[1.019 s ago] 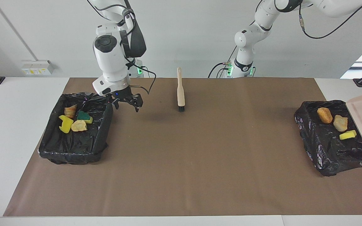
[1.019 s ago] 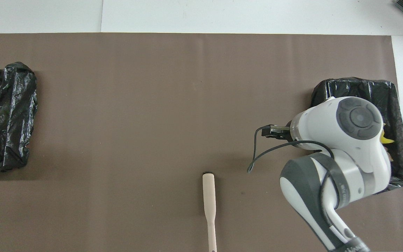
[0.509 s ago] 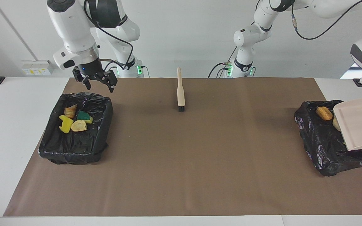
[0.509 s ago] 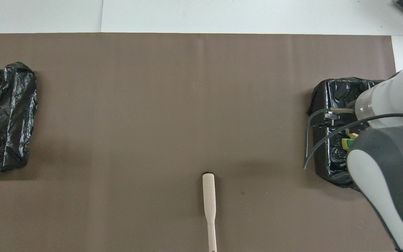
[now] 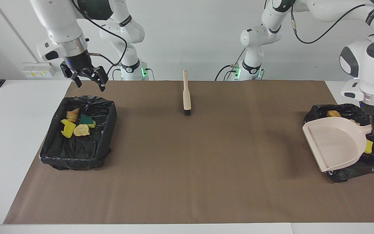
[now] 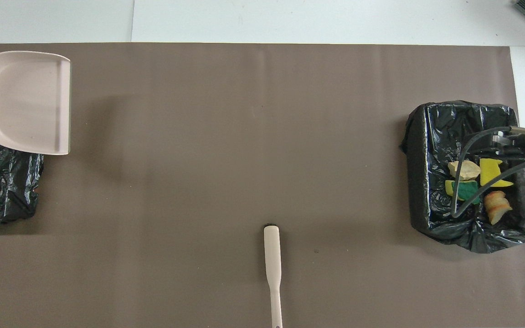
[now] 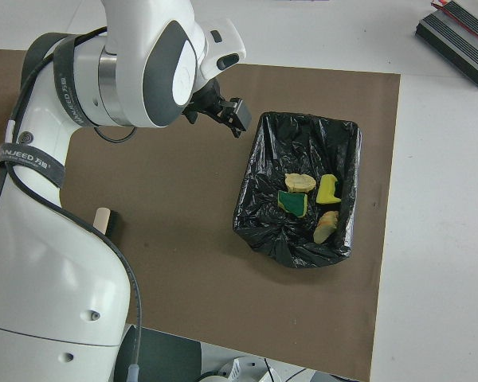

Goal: Sweep and dump trash in bin
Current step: 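Lift the emptied dustpan off the bin with the left gripper, then set the dustpan down on the table center and open the left gripper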

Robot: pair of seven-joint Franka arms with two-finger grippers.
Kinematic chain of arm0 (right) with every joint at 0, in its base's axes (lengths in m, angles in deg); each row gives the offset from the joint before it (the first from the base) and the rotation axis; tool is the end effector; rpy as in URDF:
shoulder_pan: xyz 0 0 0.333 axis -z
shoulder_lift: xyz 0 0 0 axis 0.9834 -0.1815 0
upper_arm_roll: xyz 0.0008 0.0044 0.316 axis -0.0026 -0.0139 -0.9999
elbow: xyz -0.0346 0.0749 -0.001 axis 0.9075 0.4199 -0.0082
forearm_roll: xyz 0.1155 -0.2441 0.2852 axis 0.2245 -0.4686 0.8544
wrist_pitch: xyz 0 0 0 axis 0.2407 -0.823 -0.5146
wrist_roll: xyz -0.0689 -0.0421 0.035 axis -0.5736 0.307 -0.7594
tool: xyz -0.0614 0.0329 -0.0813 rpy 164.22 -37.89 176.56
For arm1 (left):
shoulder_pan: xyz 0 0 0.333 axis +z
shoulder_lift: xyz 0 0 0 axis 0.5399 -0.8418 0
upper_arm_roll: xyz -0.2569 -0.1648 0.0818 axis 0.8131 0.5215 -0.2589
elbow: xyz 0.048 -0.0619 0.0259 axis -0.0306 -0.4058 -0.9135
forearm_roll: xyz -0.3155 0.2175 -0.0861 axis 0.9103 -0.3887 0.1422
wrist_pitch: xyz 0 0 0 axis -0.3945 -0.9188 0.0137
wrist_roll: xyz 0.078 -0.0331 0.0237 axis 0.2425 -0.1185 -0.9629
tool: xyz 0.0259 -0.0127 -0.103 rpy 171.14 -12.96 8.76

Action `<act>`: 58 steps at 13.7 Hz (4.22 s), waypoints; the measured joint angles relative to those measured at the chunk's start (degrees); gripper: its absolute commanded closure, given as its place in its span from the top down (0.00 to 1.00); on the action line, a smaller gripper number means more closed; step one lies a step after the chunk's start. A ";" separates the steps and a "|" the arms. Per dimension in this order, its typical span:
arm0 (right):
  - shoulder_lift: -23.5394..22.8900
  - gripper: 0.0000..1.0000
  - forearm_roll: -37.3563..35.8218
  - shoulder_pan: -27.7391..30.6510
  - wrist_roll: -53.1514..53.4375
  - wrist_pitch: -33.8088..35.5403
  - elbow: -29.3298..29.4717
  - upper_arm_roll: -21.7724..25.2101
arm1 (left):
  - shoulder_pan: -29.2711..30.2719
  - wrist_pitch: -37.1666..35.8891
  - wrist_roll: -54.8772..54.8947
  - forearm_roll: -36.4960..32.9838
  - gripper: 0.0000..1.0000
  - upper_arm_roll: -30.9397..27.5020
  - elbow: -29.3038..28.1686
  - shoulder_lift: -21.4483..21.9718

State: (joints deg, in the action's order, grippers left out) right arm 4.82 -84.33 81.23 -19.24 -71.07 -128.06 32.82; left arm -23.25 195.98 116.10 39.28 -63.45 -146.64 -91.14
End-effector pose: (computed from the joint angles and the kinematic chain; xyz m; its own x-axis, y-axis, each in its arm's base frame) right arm 0.5383 0.0057 0.6183 0.9741 -0.2228 0.0375 -0.2236 -0.9745 0.0187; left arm 0.6654 0.0625 0.5278 0.0091 -0.9053 -0.4248 -0.9805 0.0752 -0.1814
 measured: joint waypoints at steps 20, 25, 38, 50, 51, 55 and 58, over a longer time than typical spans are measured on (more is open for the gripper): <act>0.00 1.00 2.32 2.39 -7.70 2.11 1.27 0.16 | -37.15 6.47 -105.34 26.78 0.00 0.35 1.04 -16.32; 0.00 1.00 2.32 2.39 -7.70 2.11 1.27 0.12 | -39.94 6.53 -113.68 28.12 0.00 0.36 1.34 -16.43; -0.08 1.00 2.25 1.47 -7.70 2.11 1.23 1.04 | -41.31 6.58 -123.07 28.32 1.00 1.59 2.24 -16.17; -0.16 1.00 2.33 -5.16 -7.70 2.42 1.18 7.49 | -22.97 -4.72 -91.01 27.70 1.00 -0.17 -1.54 2.14; -0.16 1.00 2.33 -5.24 -7.70 2.42 1.19 7.45 | -21.30 -6.81 -88.65 27.70 1.00 -0.18 -1.79 4.57; -0.16 1.00 2.33 -5.24 -7.70 2.42 1.19 7.47 | -17.44 -13.12 -83.24 27.72 1.00 -0.32 -2.10 11.36; -0.16 1.00 2.33 -5.24 -7.70 2.42 1.19 7.47 | -16.31 -21.06 -82.16 27.82 1.00 -0.44 0.15 13.84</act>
State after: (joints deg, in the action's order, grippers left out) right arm 4.66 -82.00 75.99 -26.94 -68.65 -126.87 40.29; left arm -39.55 174.92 33.94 67.09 -63.89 -146.49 -77.30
